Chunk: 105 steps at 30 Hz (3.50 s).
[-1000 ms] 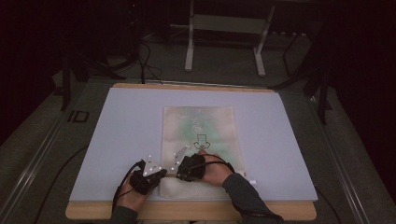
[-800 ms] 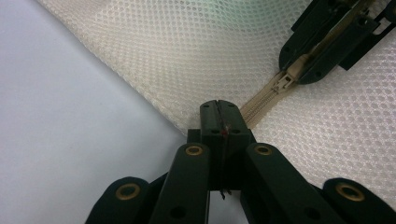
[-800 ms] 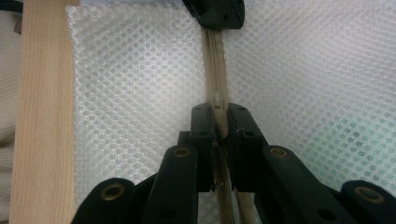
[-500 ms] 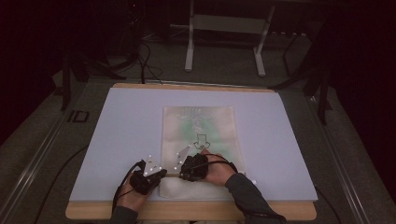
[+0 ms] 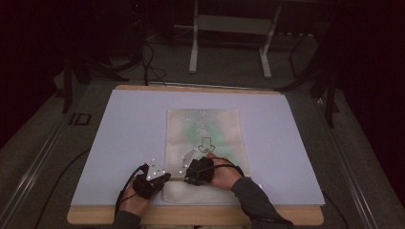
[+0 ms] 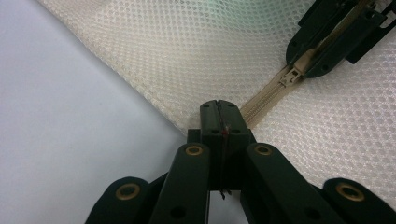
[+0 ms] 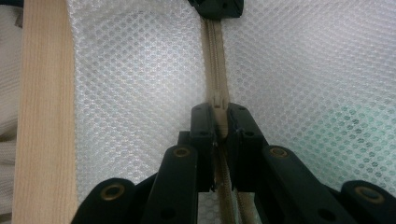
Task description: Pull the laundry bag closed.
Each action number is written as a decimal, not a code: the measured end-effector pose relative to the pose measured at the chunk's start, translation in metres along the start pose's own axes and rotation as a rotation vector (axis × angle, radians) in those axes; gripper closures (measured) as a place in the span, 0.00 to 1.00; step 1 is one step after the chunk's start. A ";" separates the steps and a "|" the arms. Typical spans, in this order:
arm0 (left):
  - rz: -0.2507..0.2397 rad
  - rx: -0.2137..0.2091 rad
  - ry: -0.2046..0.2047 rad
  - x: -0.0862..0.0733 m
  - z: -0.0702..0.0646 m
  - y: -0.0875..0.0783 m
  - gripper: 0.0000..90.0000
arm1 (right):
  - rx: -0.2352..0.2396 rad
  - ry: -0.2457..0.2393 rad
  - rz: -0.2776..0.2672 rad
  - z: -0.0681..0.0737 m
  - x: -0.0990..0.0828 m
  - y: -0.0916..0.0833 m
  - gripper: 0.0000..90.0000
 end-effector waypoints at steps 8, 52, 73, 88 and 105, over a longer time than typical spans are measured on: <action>0.000 0.000 -0.001 0.000 0.000 0.000 1.00 | -0.001 0.000 0.005 -0.001 -0.002 -0.002 0.91; -0.002 0.036 0.033 0.002 -0.003 -0.002 0.99 | -0.008 0.008 0.041 -0.006 -0.016 -0.009 0.91; -0.020 -0.022 0.027 0.008 -0.012 0.003 0.99 | -0.016 -0.002 0.052 -0.005 -0.015 -0.008 0.91; -0.026 -0.028 0.014 0.007 -0.012 0.003 0.99 | -0.021 -0.013 0.069 -0.005 -0.016 -0.011 0.91; -0.022 -0.022 0.018 0.007 -0.012 0.003 0.99 | -0.026 -0.001 0.083 -0.009 -0.025 -0.019 0.91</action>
Point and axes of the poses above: each handheld gripper's, and its own axes: y roughly forward along the jaws, x roughly out of its top, z roughly to its left, the point moved 7 cm from there along y, roughly forward along the jaws, and after that the axes turned 15 degrees about y, right-handed, at the moved point
